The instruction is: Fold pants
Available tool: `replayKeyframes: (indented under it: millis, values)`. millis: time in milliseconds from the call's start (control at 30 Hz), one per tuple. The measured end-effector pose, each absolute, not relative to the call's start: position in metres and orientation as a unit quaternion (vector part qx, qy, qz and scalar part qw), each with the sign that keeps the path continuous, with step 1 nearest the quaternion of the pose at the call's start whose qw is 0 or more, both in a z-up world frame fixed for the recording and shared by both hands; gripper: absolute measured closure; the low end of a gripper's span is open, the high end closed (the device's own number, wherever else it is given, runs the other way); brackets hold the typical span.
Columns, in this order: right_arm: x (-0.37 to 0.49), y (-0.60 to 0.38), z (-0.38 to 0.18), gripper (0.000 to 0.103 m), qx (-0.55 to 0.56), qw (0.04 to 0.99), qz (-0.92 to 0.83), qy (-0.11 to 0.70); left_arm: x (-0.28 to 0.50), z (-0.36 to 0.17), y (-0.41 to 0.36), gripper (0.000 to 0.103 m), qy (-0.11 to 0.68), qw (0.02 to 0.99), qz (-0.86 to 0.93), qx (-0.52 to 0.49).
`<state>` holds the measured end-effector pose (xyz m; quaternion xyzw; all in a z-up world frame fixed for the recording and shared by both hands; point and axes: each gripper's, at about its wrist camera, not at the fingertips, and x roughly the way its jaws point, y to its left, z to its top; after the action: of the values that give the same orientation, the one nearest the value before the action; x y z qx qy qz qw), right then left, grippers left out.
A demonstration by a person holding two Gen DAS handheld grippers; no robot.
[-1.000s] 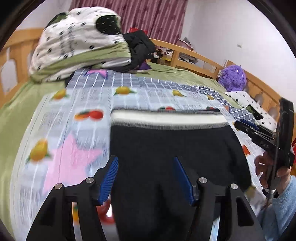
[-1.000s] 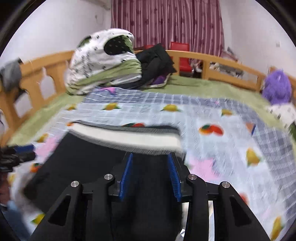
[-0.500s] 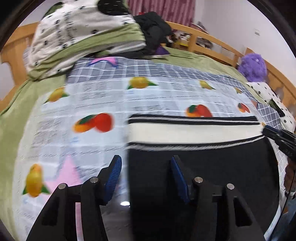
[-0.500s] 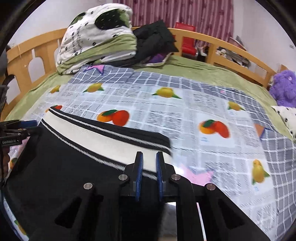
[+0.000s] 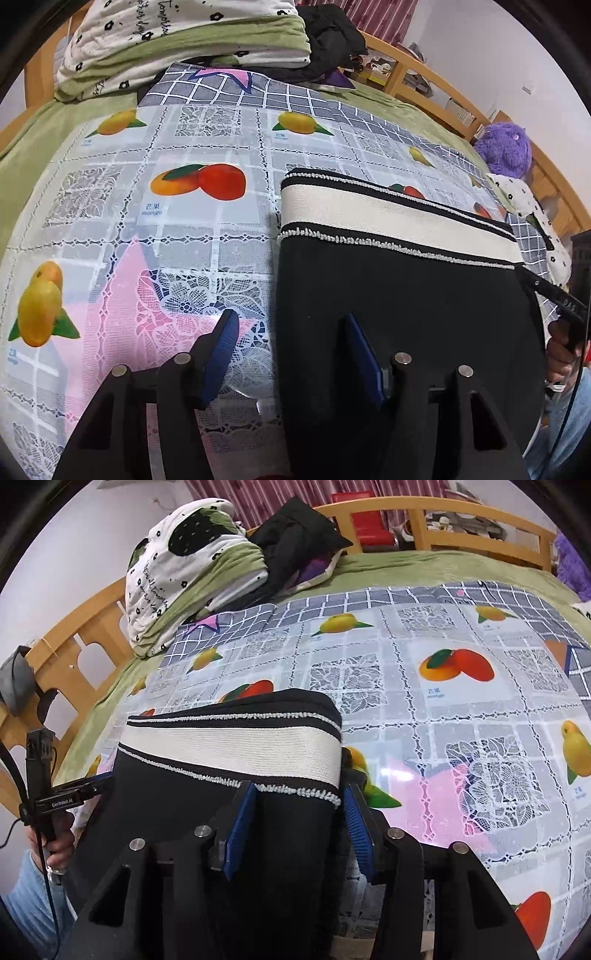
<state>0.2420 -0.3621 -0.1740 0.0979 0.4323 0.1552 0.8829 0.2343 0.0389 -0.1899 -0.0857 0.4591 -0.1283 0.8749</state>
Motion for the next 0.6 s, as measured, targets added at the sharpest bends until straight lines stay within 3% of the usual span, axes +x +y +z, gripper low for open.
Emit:
replayKeyframes:
  millis: [100,167,333,467,600]
  values:
    - [0.242,-0.358,-0.174,0.061,0.098,0.885,0.154,0.429,0.234,-0.19,0.037,0.054,0.458,0.875,-0.132,-0.085]
    - [0.243,-0.358,-0.173,0.064,0.103,0.884,0.155,0.429,0.234,-0.191,0.035,0.068,0.459,0.871,-0.148,-0.097]
    - [0.239,-0.359,-0.17,0.076,0.114,0.887,0.16,0.419,0.23,-0.186,0.029,0.089,0.441,0.882,-0.145,-0.084]
    - [0.239,-0.366,-0.166,0.085,0.143,0.887,0.171,0.403,0.231,-0.18,0.036,0.092,0.426,0.886,-0.151,-0.106]
    - [0.252,-0.365,-0.165,0.086,0.15,0.887,0.181,0.397,0.252,-0.171,0.042,0.092,0.428,0.882,-0.152,-0.123]
